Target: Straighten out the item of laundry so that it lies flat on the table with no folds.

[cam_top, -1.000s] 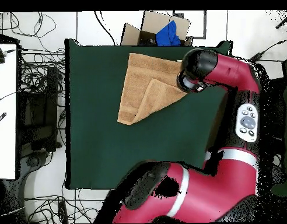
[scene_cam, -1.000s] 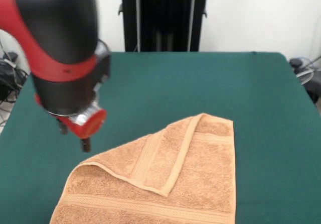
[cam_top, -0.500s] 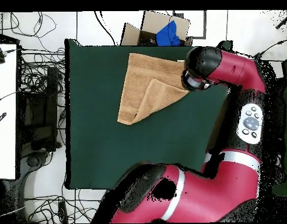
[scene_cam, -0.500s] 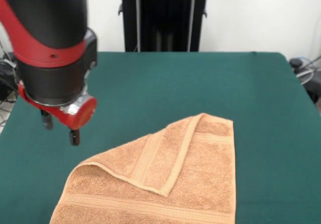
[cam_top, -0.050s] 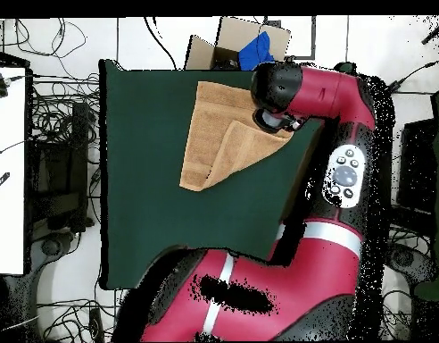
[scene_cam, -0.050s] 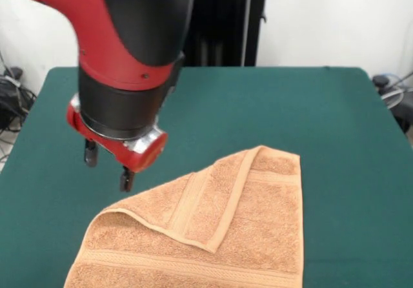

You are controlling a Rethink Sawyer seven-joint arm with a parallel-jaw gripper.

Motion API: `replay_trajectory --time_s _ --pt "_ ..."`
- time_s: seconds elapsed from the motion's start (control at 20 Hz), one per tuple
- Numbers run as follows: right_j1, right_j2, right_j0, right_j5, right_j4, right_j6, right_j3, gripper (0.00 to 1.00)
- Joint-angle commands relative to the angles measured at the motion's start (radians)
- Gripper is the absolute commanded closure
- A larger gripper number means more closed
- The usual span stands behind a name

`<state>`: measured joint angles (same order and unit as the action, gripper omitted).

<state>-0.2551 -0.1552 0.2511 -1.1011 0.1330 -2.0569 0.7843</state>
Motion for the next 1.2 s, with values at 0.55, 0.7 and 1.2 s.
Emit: replay_trajectory --time_s 0.55,0.7,1.2 --pt "0.061 0.216 0.126 0.105 -0.071 0.187 0.122 0.00" --pt "0.031 0.316 0.181 0.141 -0.092 0.346 0.199 0.00" --pt "-0.023 0.472 0.267 0.065 -0.176 0.398 0.326 0.00"
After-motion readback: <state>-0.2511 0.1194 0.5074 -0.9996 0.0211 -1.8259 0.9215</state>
